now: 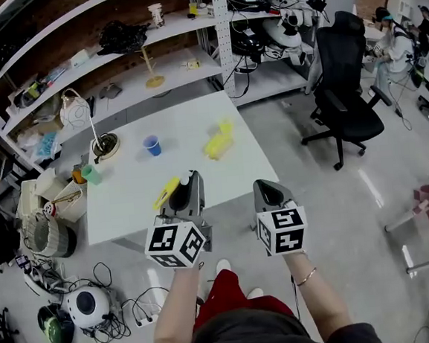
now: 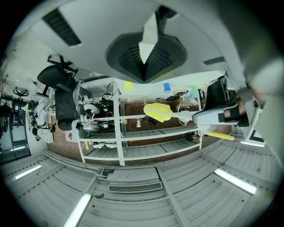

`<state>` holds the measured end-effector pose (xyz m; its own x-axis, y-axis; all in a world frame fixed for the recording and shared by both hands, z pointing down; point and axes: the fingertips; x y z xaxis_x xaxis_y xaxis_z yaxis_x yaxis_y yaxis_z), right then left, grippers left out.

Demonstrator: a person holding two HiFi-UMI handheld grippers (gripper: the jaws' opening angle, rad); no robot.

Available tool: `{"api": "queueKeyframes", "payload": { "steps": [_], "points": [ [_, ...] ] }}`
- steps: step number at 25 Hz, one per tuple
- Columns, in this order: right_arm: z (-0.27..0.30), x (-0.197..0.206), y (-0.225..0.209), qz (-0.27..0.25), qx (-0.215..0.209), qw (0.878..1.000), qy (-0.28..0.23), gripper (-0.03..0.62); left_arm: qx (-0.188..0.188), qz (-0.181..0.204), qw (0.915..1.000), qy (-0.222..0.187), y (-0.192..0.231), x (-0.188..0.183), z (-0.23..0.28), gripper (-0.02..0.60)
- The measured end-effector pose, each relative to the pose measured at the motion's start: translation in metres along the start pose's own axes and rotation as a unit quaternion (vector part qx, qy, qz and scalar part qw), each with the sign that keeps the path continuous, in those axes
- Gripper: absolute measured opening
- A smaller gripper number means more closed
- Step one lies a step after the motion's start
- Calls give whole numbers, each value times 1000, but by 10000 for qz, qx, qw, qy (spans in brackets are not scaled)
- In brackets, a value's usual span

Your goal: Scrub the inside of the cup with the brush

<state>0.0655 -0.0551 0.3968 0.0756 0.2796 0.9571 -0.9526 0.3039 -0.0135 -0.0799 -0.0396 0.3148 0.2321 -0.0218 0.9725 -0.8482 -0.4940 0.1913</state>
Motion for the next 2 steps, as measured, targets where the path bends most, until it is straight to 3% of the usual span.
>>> {"api": "queueKeyframes", "payload": {
  "steps": [2],
  "points": [
    [-9,2,0,18,-4,10000,-16,18,-1,29,10000,-16,-6,0,-6,41]
  ]
}}
Point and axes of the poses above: the fingertips, and each gripper's own axes: z forward along the fingers, y to its left, x out of its underside, and after that the axes turned 9 degrees about x, right-handed
